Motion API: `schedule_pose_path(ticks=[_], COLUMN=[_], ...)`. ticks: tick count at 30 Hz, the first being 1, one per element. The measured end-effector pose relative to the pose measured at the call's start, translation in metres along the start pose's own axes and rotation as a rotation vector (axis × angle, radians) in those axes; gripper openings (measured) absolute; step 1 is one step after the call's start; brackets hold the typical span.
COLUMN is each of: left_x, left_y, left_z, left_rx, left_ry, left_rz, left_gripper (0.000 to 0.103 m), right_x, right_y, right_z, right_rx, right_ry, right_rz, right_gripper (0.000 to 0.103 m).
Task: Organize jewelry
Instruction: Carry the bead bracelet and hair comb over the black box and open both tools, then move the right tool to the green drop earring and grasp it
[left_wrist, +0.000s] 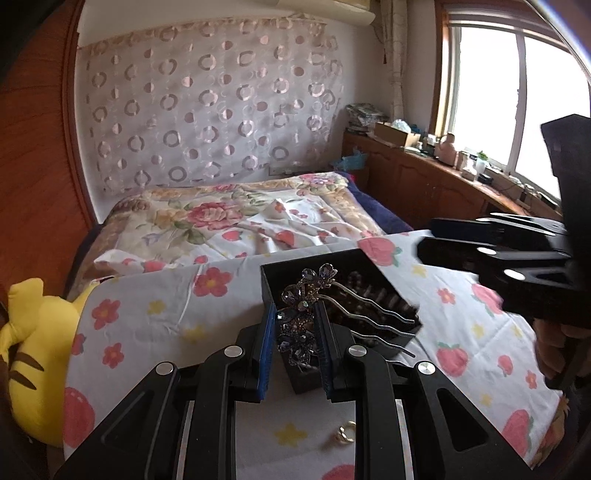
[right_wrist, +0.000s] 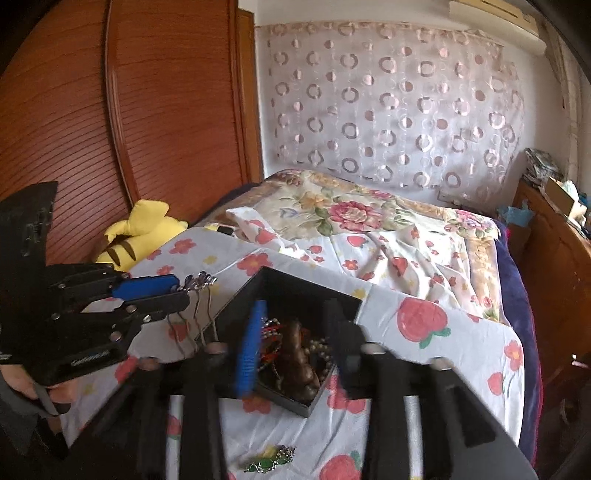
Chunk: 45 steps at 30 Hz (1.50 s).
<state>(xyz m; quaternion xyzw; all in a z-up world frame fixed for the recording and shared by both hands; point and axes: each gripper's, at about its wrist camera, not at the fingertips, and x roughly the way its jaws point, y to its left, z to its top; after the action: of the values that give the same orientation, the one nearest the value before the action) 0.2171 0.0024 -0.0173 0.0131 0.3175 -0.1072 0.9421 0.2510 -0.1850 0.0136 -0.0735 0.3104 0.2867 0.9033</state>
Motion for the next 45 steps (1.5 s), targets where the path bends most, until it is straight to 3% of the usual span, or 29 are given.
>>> schedule_pose_path(ticks=[20, 27, 37, 45], left_x=[0.057, 0.048, 0.006, -0.009], left_y=[0.008, 0.006, 0.002, 0.001], left_z=[0.023, 0.017, -0.014, -0.052], left_rx=[-0.064, -0.047, -0.034, -0.039], left_ry=[0.075, 0.066, 0.009, 0.031], left_rz=[0.043, 0.04, 0.001, -0.029], left_gripper=[0.02, 0.021, 0.043, 0.047], right_x=[-0.015, -0.013, 0.001, 0.017], right_y=[-0.012, -0.003, 0.001, 0.016], right_z=[-0.054, -0.075, -0.112, -0.13], right_rx=[-0.034, -0.056, -0.038, -0.004], right_ry=[0.03, 0.067, 0.15, 0.217], right_rz=[-0.034, -0.022, 0.029, 0.071], right_gripper=[0.045, 0.045, 0.041, 0.041])
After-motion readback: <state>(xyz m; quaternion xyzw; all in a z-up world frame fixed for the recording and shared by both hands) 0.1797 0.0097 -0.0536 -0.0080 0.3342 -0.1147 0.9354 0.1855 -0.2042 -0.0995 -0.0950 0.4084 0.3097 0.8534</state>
